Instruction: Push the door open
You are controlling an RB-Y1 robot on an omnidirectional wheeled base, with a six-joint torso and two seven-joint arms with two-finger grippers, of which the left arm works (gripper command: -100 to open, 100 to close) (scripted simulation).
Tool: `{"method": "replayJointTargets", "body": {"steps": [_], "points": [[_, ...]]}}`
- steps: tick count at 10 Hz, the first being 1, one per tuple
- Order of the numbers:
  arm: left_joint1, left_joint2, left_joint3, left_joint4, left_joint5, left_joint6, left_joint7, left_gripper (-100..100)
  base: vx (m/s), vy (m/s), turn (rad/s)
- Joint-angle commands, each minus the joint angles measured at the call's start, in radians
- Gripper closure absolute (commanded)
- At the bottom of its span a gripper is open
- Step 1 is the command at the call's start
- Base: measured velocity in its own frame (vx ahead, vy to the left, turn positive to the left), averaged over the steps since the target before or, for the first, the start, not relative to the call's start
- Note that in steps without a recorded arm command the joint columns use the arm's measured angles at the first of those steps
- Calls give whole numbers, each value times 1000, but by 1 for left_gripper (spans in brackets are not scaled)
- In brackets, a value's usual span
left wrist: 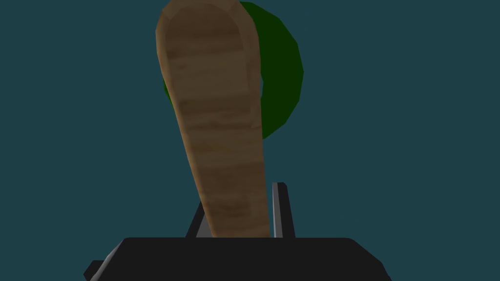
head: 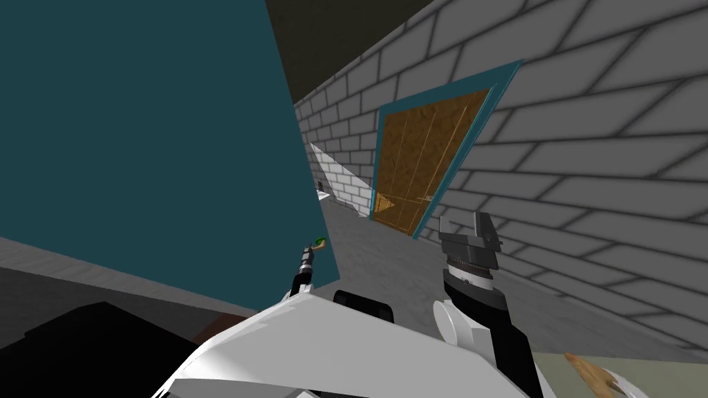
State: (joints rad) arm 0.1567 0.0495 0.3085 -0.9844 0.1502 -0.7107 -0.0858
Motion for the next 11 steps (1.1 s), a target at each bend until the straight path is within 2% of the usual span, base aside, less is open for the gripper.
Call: {"method": "replayJointTargets", "body": {"steps": [1,6,8,9,10,11], "points": [[-14,4,29,15,12,-24,-6,100,203,-38,86],[-15,-37,77,16,36,-25,-17,100,188,-19,65],[-15,-58,93,17,44,-25,-21,100,157,-47,75],[-7,-46,98,21,45,-25,-20,100,51,-6,53],[-5,-28,119,19,57,-26,-25,100,114,-6,47],[-5,-23,126,19,61,-26,-28,100,191,1,45]]}}
